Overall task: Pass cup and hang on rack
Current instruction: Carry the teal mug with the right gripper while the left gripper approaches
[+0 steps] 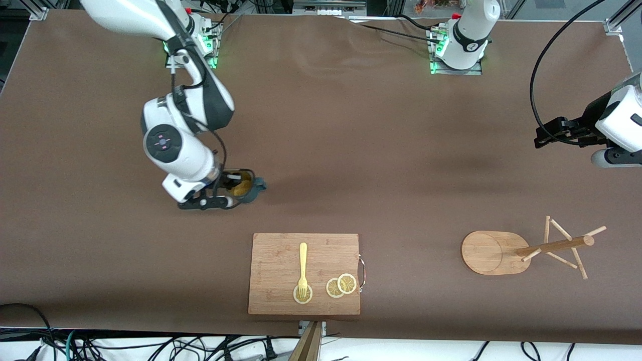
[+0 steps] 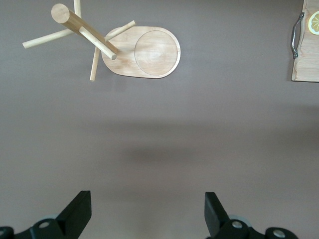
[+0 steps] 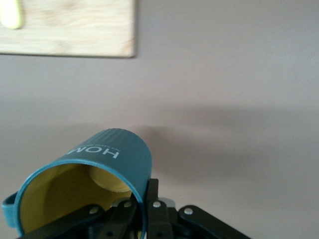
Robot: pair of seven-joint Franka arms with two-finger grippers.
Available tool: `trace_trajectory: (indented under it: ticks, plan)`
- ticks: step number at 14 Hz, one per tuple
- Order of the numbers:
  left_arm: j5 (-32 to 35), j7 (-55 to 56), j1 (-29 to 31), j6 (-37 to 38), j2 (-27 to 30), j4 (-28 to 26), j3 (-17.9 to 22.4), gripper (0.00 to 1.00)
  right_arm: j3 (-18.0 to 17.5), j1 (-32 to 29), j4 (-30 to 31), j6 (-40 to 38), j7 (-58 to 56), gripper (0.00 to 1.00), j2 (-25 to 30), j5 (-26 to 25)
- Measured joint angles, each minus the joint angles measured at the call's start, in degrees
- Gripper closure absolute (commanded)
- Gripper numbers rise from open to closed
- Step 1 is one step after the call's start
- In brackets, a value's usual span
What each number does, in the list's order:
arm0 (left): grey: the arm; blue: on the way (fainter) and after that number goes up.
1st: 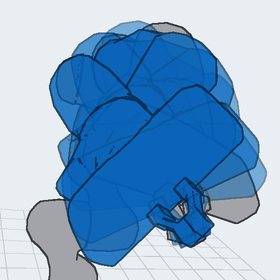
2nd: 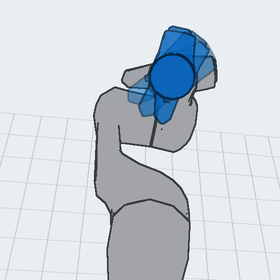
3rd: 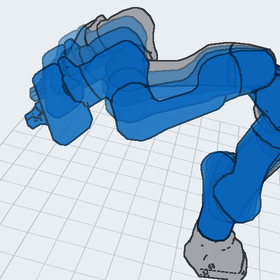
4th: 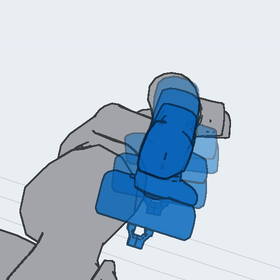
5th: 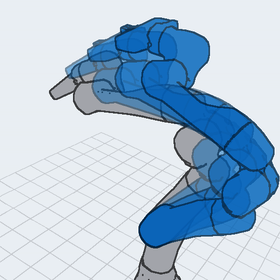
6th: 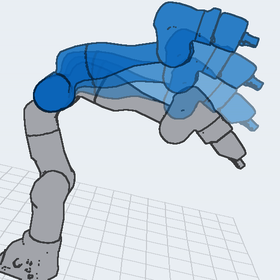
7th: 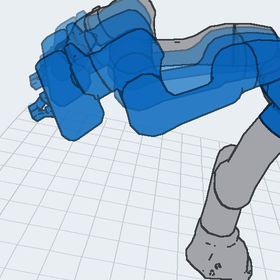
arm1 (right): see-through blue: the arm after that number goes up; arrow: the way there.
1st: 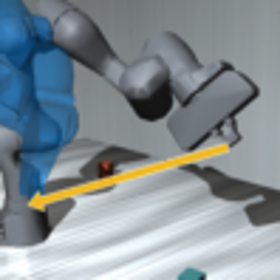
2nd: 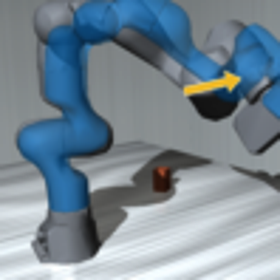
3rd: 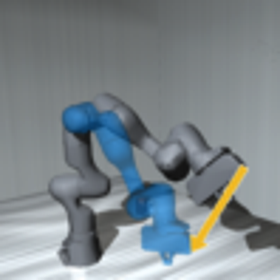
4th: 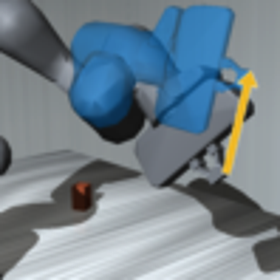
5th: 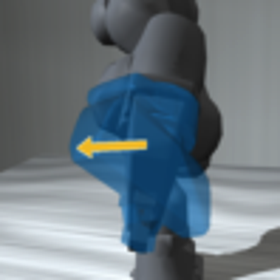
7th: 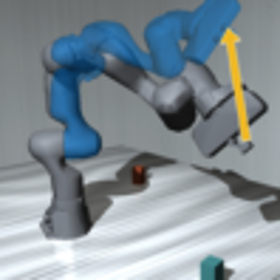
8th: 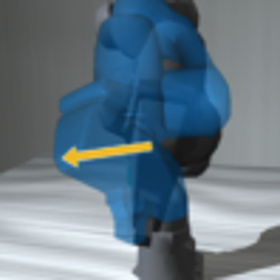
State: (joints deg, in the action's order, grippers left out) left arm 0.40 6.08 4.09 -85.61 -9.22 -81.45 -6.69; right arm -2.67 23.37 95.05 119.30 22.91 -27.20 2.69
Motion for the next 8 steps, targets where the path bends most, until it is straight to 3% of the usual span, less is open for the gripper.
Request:
trace_trajectory:
  ticks: [4, 8]
  plan:
    - [0.00, 0.00, -0.05, 0.00, -0.01, 0.00, -0.02, 0.00, -0.15, 10.57, -7.52, -1.72, 13.50, 1.00, -4.37, 2.88]
    - [0.00, -0.01, -0.05, 0.00, -0.07, -0.01, -0.01, 0.00, -0.17, 19.77, -17.30, -1.76, 26.88, 1.00, -12.28, 2.99]
